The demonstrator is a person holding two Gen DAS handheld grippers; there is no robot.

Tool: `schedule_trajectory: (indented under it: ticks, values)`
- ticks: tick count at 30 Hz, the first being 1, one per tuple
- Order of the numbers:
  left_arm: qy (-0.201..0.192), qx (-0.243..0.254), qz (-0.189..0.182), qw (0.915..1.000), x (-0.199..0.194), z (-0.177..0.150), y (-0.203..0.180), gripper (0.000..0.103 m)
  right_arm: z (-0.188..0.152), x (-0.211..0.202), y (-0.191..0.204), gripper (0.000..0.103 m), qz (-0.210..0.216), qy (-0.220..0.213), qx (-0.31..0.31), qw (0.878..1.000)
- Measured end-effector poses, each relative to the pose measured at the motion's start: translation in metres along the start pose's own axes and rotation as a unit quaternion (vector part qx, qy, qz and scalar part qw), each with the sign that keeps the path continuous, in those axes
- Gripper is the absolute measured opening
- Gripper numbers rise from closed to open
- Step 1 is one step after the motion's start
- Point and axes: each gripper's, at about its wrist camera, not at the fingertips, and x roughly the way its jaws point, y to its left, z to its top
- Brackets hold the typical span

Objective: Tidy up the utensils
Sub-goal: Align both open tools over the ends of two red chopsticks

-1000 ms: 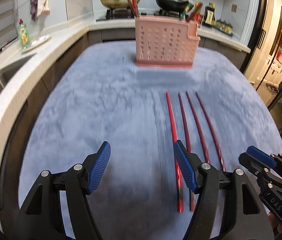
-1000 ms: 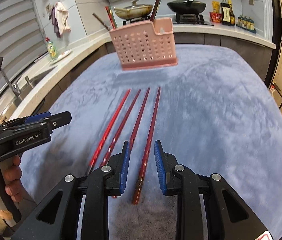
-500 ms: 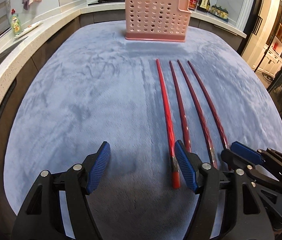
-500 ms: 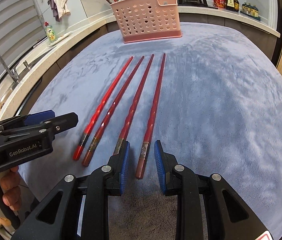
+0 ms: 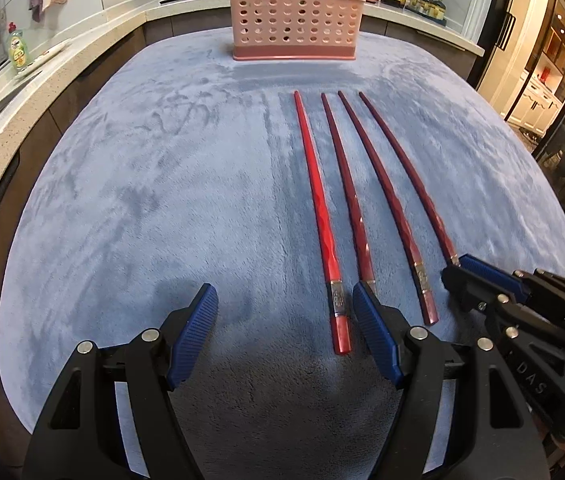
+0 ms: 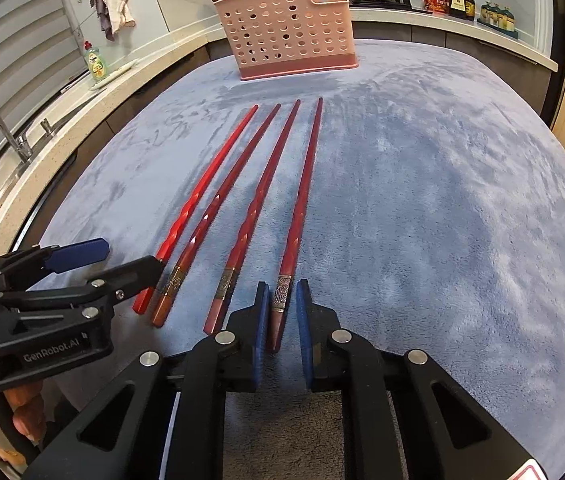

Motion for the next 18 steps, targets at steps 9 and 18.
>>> schedule_trajectory:
  ticks: [9, 18]
  values:
    - [0.007, 0.001, 0.008, 0.9999, 0.0066, -0.0019, -0.0003, 0.061, -0.0001, -0.0001, -0.0001, 0.013, 0.001, 0.000, 0.000, 1.000]
    - [0.009, 0.000, 0.004, 1.0000, 0.0056, 0.0001, 0.0010, 0.031, -0.0008, 0.0001, -0.0025, 0.011, 0.004, -0.001, 0.007, 1.000]
